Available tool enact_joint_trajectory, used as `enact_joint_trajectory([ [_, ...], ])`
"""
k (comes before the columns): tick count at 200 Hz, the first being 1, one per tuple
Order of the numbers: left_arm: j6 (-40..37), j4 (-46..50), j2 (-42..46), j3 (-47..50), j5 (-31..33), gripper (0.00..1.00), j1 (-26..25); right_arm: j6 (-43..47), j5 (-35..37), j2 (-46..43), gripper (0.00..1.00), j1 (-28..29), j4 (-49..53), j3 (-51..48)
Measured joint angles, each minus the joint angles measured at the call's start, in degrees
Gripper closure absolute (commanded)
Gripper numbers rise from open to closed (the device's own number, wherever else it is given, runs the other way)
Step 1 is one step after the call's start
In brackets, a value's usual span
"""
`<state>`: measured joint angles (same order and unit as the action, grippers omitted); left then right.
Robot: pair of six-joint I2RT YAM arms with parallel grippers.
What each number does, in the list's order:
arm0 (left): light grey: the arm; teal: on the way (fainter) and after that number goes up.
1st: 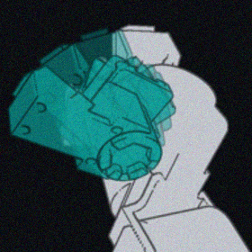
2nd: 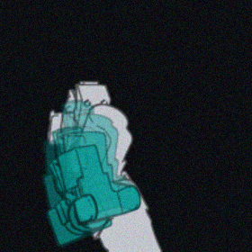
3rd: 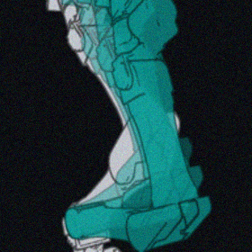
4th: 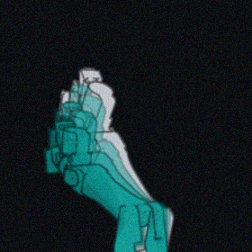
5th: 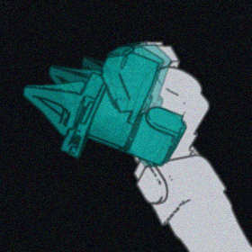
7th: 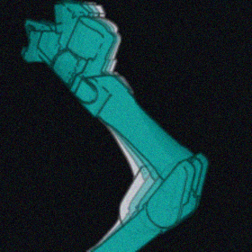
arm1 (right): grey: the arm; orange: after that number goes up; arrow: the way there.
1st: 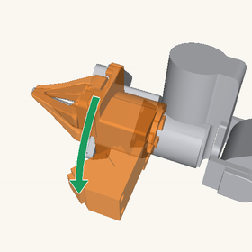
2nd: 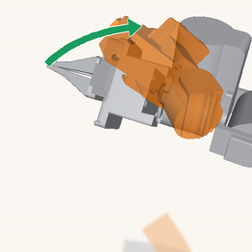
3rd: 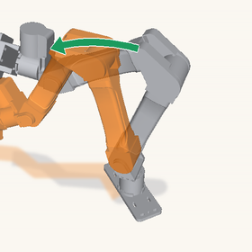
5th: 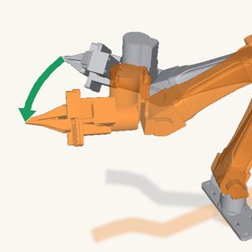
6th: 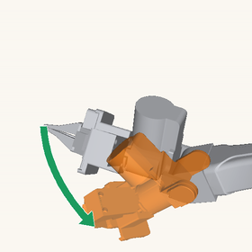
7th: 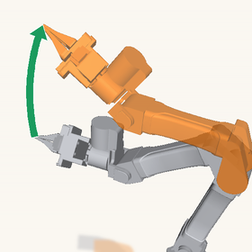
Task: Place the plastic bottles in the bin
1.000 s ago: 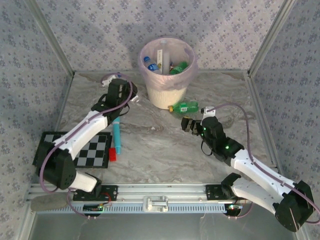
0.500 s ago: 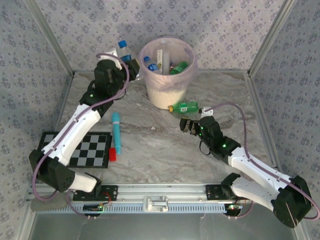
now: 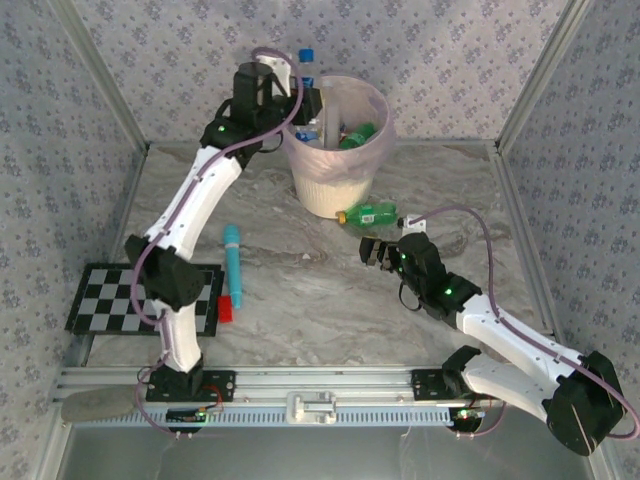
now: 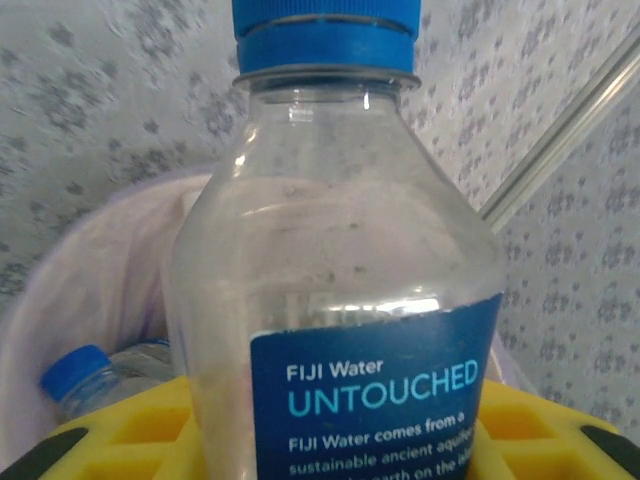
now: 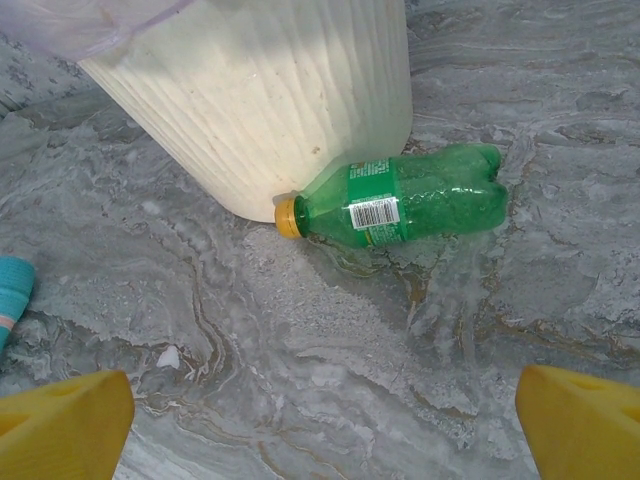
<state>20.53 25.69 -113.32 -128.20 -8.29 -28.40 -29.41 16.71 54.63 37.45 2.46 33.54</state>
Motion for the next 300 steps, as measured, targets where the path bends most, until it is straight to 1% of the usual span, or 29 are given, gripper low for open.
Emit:
enact_joint_trajectory([
  [32,-2.75,8.15,-9.05,-11.69,-0.35,0.55,-1.75,-0.02,0.02,-0.24,0.00,0.00,0.83,0.00],
  [52,-4.07,12.39,-13.29,-16.94,-0.28,0.52,-2.47,-0.02,0.02,-0.92,0.00,0.00,1.42,0.00],
  [59,-4.35,13.62,-14.45,-18.18,-0.31,0.49,-2.60,-0.02,0.04,-1.25,0.00,0.04,1.70,0.02],
  [65,-4.57,14.49,-15.23,-18.95,-0.31,0.43,-2.64,-0.02,0.04,-1.53,0.00,0.04,2.03,0.00],
  [82,-5.22,16.52,-16.31,-19.85,-0.13,0.20,-2.69,-0.02,0.07,-2.27,0.00,0.07,2.38,0.00],
  [105,-4.92,18.18,-16.35,-20.33,-0.04,0.01,-2.64,-0.02,0.09,-2.91,0.00,0.04,2.54,0.00],
  [147,-4.83,18.62,-15.37,-20.85,0.17,0.00,-2.73,-0.79,0.31,-2.49,0.00,0.04,2.69,0.00],
  [160,-4.61,18.38,-13.40,-18.71,0.26,0.00,-2.73,-1.33,0.48,-1.73,0.00,-0.11,2.75,0.02],
  [181,-4.09,15.89,-6.29,-9.55,0.35,0.00,-2.75,-2.75,0.63,0.13,0.00,-0.72,3.52,0.02],
  [195,-3.45,11.67,0.50,-0.02,0.55,0.00,-2.75,-4.00,0.70,1.29,0.00,-1.51,4.28,0.04],
  [220,-2.16,1.09,14.16,19.71,2.51,0.00,-2.75,-7.02,0.52,2.97,0.00,-3.87,5.38,0.04],
  [244,-0.26,-9.68,25.88,37.66,6.45,0.00,-2.73,-10.78,0.24,5.60,0.00,-6.56,6.14,0.42],
  [272,3.56,-18.14,35.26,54.60,11.08,0.00,-2.73,-14.84,-0.48,9.73,0.00,-9.38,6.86,2.38],
  [300,10.60,-23.28,42.62,70.88,13.81,0.00,-2.69,-18.32,-0.98,14.71,0.00,-11.06,6.78,5.64],
])
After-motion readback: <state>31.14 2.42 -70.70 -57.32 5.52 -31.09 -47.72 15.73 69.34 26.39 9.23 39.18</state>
